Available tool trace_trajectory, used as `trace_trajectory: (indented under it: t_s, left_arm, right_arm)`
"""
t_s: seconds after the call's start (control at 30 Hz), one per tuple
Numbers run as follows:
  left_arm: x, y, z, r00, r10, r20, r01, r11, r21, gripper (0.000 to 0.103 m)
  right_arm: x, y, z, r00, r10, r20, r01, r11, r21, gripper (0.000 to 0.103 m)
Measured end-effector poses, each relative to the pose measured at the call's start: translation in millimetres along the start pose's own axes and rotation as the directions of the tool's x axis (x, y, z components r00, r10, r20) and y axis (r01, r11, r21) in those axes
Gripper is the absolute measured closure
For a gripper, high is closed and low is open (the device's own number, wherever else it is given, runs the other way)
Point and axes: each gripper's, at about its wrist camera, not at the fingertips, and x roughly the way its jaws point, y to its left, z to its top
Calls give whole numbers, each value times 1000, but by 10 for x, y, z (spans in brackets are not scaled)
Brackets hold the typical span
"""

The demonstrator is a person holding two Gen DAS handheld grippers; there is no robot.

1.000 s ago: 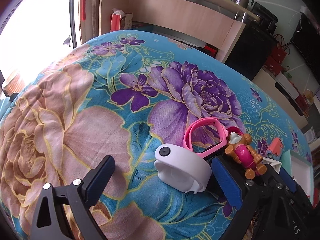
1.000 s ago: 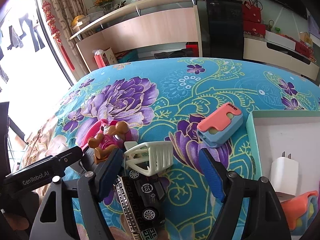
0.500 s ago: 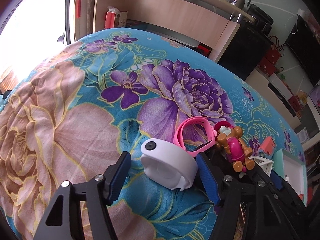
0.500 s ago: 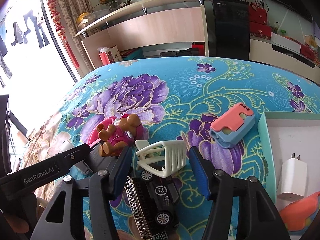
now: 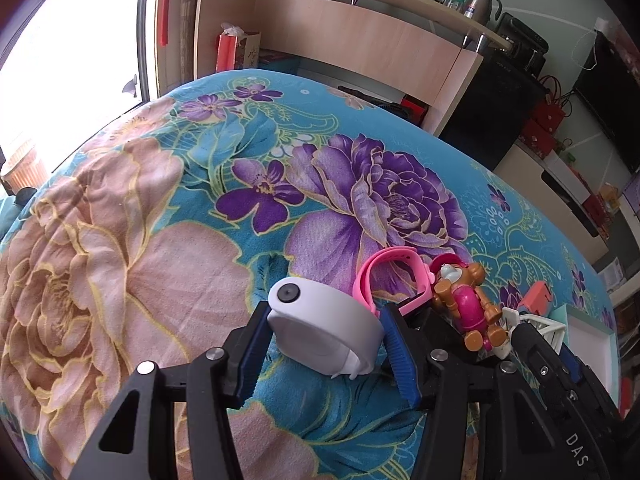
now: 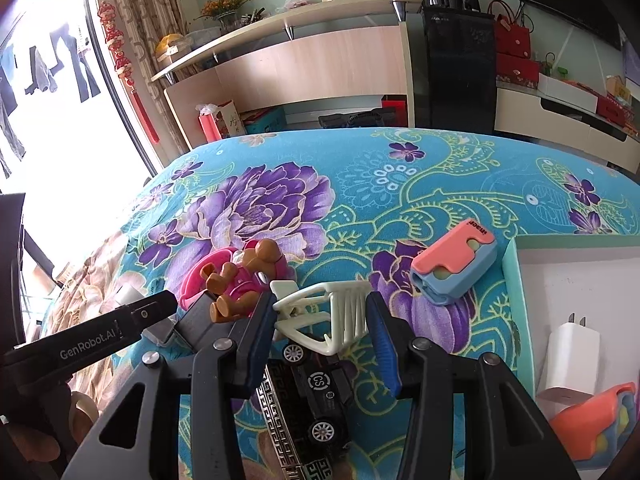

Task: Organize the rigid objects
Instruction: 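Carry the watch and clip into the tray and open both tools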

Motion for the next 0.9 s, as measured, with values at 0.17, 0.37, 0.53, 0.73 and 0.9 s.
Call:
trace_trajectory:
  t_s: [0.17, 0.37, 0.53, 0.73, 0.9]
  left_arm:
    - [-199, -114, 45, 998, -14, 57, 13, 1000, 27, 45]
    - [-390, -416, 71, 993, -58, 106, 48, 994, 96, 45]
    - [-478, -781, 38, 986, -110, 124, 86, 979, 184, 45]
    - [-483, -1244, -89, 982, -159, 99, 124, 947, 296, 45]
    - [-444, -1575, -212, 981, -184, 60, 149, 916, 373, 45]
  right_arm:
    - [-164, -21, 47, 999, 2, 43, -2, 1000, 6, 56]
    - [-361, -155, 94, 996, -16, 84, 13, 999, 40, 56]
    - [-631, -369, 154, 988, -53, 143, 42, 996, 77, 56]
    - [-864, -724, 162, 973, -169, 157, 149, 980, 131, 56]
    - [-985, -1057, 138, 958, -248, 143, 222, 959, 175, 56]
